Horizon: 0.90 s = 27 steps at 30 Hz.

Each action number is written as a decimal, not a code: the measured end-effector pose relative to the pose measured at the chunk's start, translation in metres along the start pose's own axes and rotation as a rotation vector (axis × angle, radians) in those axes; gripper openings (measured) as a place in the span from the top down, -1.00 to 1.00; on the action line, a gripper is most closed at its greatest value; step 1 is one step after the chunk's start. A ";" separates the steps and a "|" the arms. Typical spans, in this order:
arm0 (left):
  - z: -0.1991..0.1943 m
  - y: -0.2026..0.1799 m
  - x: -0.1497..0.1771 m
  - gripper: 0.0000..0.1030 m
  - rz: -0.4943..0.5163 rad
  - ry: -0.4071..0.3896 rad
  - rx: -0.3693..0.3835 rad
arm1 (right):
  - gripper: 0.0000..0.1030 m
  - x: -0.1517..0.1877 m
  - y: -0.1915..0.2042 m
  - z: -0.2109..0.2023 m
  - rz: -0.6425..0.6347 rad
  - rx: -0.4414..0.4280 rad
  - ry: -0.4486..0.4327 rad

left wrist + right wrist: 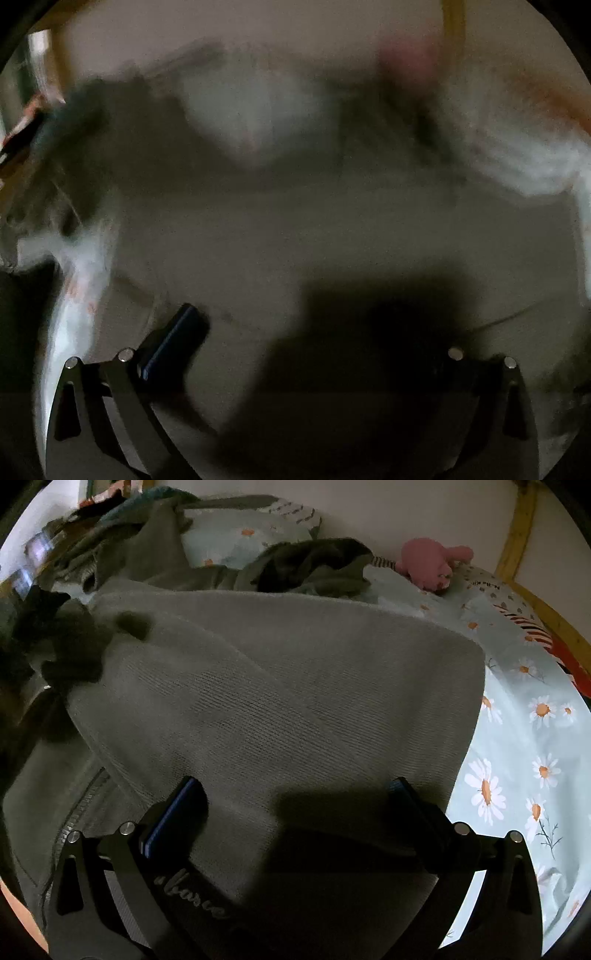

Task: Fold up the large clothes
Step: 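Lay the sleeve across the hoodie body and release both grippers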

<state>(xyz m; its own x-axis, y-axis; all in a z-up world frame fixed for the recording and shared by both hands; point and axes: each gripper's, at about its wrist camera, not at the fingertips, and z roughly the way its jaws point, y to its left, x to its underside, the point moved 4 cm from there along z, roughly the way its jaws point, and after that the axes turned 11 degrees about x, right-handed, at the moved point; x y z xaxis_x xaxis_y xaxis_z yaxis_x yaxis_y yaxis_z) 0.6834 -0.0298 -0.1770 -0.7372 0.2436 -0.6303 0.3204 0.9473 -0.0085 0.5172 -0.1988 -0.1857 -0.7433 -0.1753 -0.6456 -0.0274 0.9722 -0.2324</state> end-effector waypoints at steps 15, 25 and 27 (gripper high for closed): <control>0.024 -0.004 -0.002 -0.91 -0.043 -0.037 -0.007 | -0.95 -0.011 0.010 0.020 0.033 0.003 0.018; 0.027 -0.028 -0.011 -0.91 -0.039 -0.056 -0.010 | -0.95 -0.062 -0.028 -0.008 0.362 -0.162 -0.124; 0.032 -0.029 -0.018 -0.91 -0.040 -0.060 -0.008 | -0.95 -0.091 -0.040 0.003 0.427 -0.195 -0.114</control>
<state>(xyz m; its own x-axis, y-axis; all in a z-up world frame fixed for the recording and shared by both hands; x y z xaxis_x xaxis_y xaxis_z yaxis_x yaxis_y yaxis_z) 0.7063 -0.0684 -0.1907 -0.7121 0.1932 -0.6749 0.2865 0.9577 -0.0282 0.5883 -0.2218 -0.1198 -0.6378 0.2406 -0.7316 0.1317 0.9700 0.2042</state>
